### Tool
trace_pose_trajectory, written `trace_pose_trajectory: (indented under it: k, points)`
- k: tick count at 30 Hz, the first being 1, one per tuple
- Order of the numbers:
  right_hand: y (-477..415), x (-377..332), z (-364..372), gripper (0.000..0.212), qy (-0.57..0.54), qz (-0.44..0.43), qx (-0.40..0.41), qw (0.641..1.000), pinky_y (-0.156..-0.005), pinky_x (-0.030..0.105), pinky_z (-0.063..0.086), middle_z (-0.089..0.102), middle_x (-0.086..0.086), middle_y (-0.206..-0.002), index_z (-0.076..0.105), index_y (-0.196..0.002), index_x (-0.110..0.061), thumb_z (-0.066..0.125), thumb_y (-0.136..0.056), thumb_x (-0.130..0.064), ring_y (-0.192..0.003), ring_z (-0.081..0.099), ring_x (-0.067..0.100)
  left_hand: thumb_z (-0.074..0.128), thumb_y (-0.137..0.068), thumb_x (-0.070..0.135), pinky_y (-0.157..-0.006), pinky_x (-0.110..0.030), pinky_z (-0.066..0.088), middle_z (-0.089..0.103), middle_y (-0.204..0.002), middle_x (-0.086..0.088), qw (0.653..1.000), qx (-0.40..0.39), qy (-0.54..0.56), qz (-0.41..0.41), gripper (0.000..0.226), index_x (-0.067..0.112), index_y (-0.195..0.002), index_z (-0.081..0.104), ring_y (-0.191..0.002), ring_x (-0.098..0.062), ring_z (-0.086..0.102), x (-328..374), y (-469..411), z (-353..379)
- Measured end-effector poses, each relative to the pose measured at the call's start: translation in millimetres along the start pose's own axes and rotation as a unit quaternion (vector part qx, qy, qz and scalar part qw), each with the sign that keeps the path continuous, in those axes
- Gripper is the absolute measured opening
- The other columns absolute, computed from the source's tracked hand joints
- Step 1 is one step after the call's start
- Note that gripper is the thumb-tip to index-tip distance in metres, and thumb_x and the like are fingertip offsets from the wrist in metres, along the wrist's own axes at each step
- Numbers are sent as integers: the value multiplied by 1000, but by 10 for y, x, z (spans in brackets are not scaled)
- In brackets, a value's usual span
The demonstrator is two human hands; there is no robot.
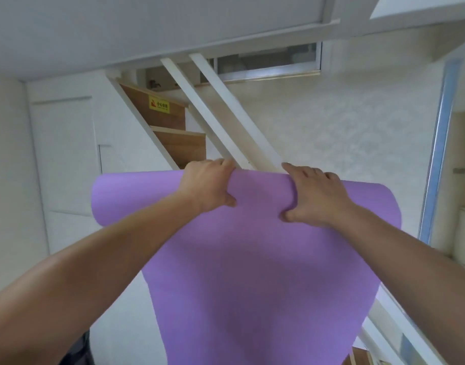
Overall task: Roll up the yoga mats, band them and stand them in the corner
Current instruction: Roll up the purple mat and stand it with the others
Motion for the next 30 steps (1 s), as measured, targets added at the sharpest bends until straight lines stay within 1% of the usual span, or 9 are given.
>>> trace_pose_trajectory:
  k: [3,6,12,16,18,20,22,25,30]
  points:
    - [-181,115,-329,97,47,10,-6,999,-94,38,40,53,1,-132,30,-150,-32,79,-69,-55,-122,51,25,75,-74,62,-80,-39,44,62,-114,1,998,59,-26,24,69,19,-122,52,-106,-25,60,109,-151,-268]
    - [-256,121,-639,66,96,18,81,992,-76,34,37,60,0,-110,48,-129,-26,76,-75,-50,-103,58,25,72,-78,60,-86,-40,43,60,-116,-2,995,85,-53,18,66,17,-124,51,-107,-26,58,105,-270,-453]
    - [-340,118,-1015,52,159,40,220,962,-78,37,40,61,3,-103,55,-118,-20,78,-76,-40,-96,60,27,73,-79,55,-84,-37,38,57,-117,0,991,113,-66,28,62,22,-127,52,-106,-24,56,9,-500,-766]
    - [-305,151,-1251,59,191,20,349,917,-58,35,45,58,7,-71,65,-85,-11,97,-37,-22,-61,58,29,78,-67,60,-73,-32,37,58,-97,9,999,-45,17,12,59,33,-113,53,-89,-19,54,-239,-680,-928]
    - [-236,166,-1229,56,209,15,384,899,-57,34,44,56,7,-70,64,-84,-10,96,-38,-21,-60,56,29,81,-62,59,-74,-33,43,60,-93,12,992,-120,46,-3,57,34,-107,55,-89,-19,55,-357,-651,-888]
    - [-138,126,-1137,56,214,3,384,898,-56,33,42,56,6,-72,64,-85,-11,95,-41,-24,-61,56,29,81,-63,57,-73,-33,45,63,-94,10,990,-132,52,-8,52,33,-103,58,-91,-20,58,-384,-578,-795]
    - [-100,75,-928,58,198,-12,301,933,-59,33,44,59,5,-85,62,-101,-13,91,-55,-32,-73,59,29,78,-68,54,-66,-31,41,63,-92,8,995,-101,25,-10,45,32,-101,57,-87,-20,57,-328,-465,-682]
    - [39,131,-334,71,109,16,26,994,-69,32,40,59,-4,-106,45,-128,-25,77,-72,-54,-99,58,22,77,-71,50,-64,-31,36,62,-93,9,996,-78,36,0,41,30,-96,52,-88,-22,57,-178,-150,-361]
    - [876,35,653,61,-81,30,-204,975,-76,32,47,63,-18,-99,52,-114,-40,81,-63,-55,-92,59,16,74,-74,48,-66,-32,39,59,-91,11,983,-160,85,40,42,26,-100,50,-92,-23,62,161,837,590]
Point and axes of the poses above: each hand's wrist, its own y-axis away from the middle knuckle, its own z-axis out of the palm, x = y × z, the point moved 9 cm from there along -y, towards the middle knuckle
